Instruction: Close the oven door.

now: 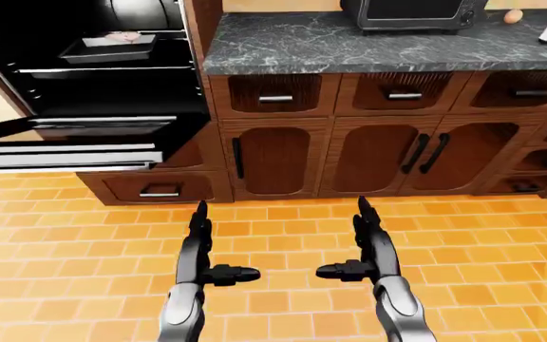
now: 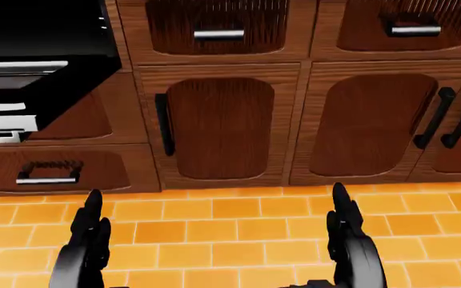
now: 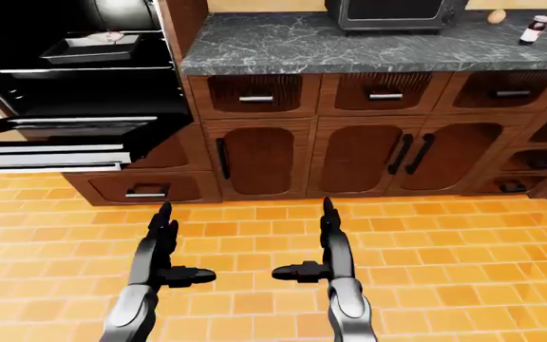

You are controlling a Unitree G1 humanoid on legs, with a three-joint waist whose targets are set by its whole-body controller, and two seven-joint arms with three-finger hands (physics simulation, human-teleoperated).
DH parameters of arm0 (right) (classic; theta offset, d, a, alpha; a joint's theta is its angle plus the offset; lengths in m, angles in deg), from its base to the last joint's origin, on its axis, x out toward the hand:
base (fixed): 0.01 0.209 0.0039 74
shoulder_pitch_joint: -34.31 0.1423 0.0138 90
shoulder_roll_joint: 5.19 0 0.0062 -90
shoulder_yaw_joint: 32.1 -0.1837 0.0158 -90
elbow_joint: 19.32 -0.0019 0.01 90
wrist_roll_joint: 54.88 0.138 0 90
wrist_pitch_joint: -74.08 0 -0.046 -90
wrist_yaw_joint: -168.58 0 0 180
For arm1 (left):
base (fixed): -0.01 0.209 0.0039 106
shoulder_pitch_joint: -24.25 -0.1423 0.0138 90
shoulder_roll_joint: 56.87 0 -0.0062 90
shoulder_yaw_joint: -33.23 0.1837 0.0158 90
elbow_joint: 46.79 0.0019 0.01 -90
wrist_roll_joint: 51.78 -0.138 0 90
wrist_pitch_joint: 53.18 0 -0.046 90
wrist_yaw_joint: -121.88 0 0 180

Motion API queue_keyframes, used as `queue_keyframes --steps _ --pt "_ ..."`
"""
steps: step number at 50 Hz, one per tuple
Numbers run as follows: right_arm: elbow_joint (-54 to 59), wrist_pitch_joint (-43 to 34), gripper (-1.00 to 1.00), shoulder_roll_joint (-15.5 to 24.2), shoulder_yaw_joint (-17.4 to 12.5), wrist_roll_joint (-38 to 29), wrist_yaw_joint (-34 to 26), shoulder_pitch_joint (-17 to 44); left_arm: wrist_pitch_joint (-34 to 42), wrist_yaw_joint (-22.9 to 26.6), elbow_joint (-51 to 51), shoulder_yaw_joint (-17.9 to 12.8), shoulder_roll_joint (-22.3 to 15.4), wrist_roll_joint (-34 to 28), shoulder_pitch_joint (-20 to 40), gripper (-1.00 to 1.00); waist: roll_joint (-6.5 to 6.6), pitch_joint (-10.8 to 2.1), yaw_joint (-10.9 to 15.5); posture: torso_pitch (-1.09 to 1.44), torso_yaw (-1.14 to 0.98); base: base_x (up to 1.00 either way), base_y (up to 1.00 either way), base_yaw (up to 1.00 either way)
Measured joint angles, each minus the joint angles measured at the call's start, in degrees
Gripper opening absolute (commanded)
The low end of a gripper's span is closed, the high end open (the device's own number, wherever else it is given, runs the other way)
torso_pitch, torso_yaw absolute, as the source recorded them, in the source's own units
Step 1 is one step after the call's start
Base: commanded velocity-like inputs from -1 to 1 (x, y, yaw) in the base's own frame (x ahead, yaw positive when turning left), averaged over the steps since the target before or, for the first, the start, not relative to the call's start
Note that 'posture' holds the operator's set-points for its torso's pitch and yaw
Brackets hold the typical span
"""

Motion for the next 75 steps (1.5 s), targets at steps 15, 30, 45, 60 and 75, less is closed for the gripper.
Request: queue_keyframes --steps 15,30,45,60,75 --pt "25.1 20.3 1.00 7.0 -10.1 4.3 -4.4 5.4 -16.5 6.8 18.6 -12.3 -7.7 2.7 -0.7 1.00 0.02 -3.04 0.3 0.00 0.00 0.00 0.00 0.00" --pt "68.0 46.0 1.00 10.8 -10.4 10.5 -7.8 16.5 -40.2 15.2 61.8 -12.0 -9.6 13.6 9.9 1.00 -0.09 -3.83 0.1 0.00 0.00 0.00 0.00 0.00" --pt "74.5 50.0 1.00 10.2 -11.4 11.2 -10.6 12.4 -48.9 15.5 74.7 -12.0 -8.8 17.0 8.7 1.00 -0.20 -2.68 -0.1 0.00 0.00 0.00 0.00 0.00" --pt "74.5 49.8 1.00 10.6 -11.6 7.0 -6.7 11.3 -48.5 14.2 74.5 -11.5 -7.3 13.2 8.2 1.00 0.97 -2.78 -0.5 0.00 0.00 0.00 0.10 0.00" --pt "74.4 50.0 1.00 10.2 -11.6 6.4 -7.1 11.5 -48.3 14.0 74.6 -12.6 -8.4 12.9 7.8 1.00 -0.49 -2.26 -0.2 0.00 0.00 0.00 0.23 0.00"
